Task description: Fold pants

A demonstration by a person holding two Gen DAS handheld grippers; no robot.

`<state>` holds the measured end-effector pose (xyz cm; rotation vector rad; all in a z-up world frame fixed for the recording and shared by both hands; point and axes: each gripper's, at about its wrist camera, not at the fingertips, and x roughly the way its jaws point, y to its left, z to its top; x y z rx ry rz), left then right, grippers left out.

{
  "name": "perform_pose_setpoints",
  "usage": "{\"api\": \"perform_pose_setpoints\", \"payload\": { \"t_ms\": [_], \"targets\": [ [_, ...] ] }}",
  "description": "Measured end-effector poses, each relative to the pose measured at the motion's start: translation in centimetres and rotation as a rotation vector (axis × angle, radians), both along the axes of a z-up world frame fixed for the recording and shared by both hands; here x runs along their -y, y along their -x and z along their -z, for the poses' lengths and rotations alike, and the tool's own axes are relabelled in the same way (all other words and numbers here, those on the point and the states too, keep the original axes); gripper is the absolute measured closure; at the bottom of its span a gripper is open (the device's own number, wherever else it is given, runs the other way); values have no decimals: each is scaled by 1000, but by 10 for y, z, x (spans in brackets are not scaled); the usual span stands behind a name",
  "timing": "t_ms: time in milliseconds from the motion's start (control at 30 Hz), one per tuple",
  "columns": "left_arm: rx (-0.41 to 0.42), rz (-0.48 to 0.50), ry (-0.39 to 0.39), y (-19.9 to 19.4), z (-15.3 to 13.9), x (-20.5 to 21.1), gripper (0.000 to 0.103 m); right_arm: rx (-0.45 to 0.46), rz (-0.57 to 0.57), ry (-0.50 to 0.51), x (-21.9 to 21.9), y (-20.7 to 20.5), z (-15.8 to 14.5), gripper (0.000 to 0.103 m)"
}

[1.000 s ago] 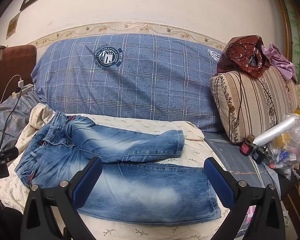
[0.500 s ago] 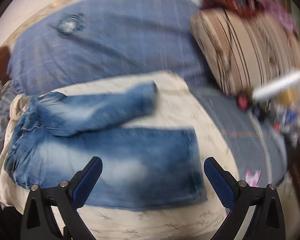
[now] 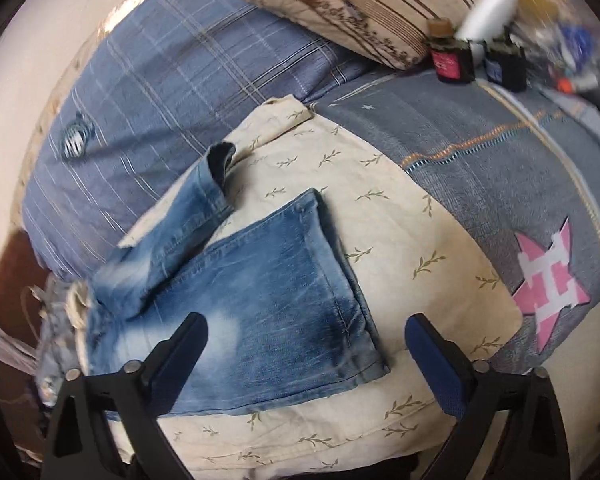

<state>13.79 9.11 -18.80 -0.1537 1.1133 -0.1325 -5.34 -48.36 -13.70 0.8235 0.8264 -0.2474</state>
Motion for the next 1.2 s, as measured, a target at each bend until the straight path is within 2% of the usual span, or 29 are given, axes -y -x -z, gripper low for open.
{"api": "perform_pose_setpoints", "payload": {
  "t_ms": [67, 133, 200, 300, 400, 467, 500, 567, 833, 1033, 1167, 1200],
  "targets": [
    [8, 25, 8, 1, 3, 6, 54, 25, 17, -69, 6, 4, 6, 14],
    [32, 54, 7, 3, 0, 10, 67, 27, 25, -100, 11, 3, 14, 24],
    [54, 73, 30, 6, -4, 11, 86, 21, 36, -126, 15, 2, 23, 25],
    [80, 96, 21, 9, -9, 15, 92, 11, 21, -176, 14, -7, 37, 28],
    [107, 128, 16, 14, -14, 14, 95, -39, -8, -75, 2, -17, 39, 32],
    [126, 144, 15, 18, -20, 15, 96, -85, -35, 24, -9, -23, 33, 53],
    [130, 148, 13, 16, -20, 17, 96, -128, -41, 81, -11, -24, 32, 74],
    [137, 153, 7, 20, -26, 15, 97, -133, -43, 92, -11, -22, 32, 81],
    [170, 119, 16, 45, -42, -14, 97, -105, -45, 188, -21, -10, 12, 86],
    [171, 108, 15, 64, -40, -27, 96, -90, -38, 206, -21, -3, 2, 86],
    [78, 91, -91, 47, -10, -19, 91, -156, -51, 149, -16, -9, 24, 83],
    [74, 90, -89, 46, -10, -18, 91, -156, -43, 120, -14, -8, 28, 83]
  ]
}}
